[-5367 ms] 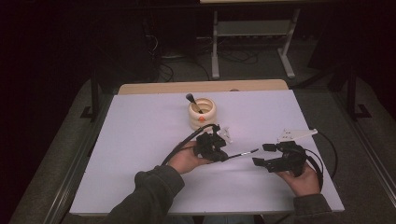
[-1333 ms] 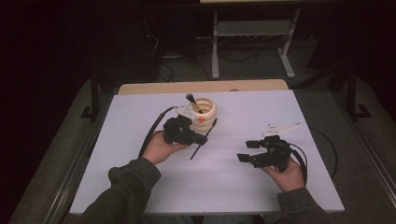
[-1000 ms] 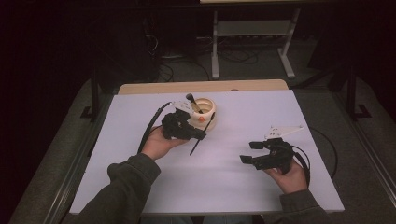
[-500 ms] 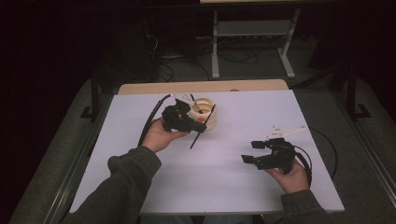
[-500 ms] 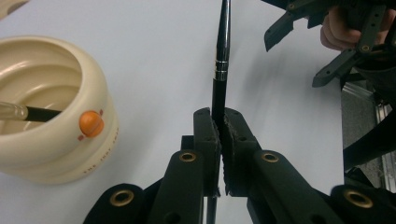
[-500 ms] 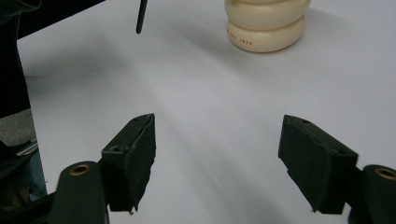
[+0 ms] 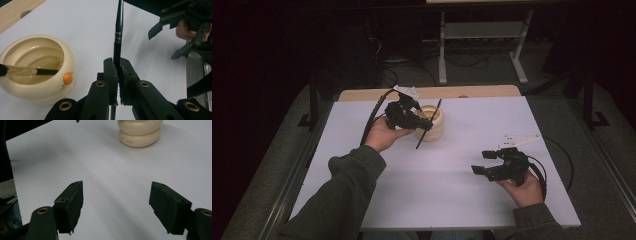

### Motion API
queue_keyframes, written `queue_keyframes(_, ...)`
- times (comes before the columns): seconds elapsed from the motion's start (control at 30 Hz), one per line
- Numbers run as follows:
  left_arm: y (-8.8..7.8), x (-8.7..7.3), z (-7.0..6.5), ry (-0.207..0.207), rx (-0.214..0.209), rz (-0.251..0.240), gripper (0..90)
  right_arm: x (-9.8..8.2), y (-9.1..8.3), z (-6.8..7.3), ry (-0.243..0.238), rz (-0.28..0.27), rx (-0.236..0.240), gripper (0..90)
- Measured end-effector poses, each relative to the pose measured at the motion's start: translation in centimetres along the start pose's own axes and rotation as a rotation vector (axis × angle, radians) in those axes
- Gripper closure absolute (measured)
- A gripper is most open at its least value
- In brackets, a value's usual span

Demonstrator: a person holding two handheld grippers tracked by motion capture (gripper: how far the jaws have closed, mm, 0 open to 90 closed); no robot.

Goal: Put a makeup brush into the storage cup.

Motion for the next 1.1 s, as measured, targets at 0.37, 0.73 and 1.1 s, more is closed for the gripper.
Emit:
queue_keyframes(0.37,-0.3,1.4,0.7,-0.008,0.013,-0.015,85.8,0.0,0.0,-0.1,0.000,-0.005,0.002,25.4)
queue_keyframes(0.73,-0.3,3.0,1.2,-0.014,0.029,-0.017,85.8,0.1,0.0,-0.1,-0.006,-0.012,0.002,25.3)
queue_keyframes(1.1,-0.2,4.5,2.0,-0.015,0.047,-0.020,85.8,0.1,-0.1,-0.1,-0.006,-0.017,0.002,24.8)
Point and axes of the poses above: each handheld gripper's, and its own axes: y roughly forward along the jaws, x roughly out of its top, z roughly to its left, the point moved 4 cm from there along y, roughly forward along the jaws, and after that the axes turned 9 degrees about x, right-handed, at the moved point
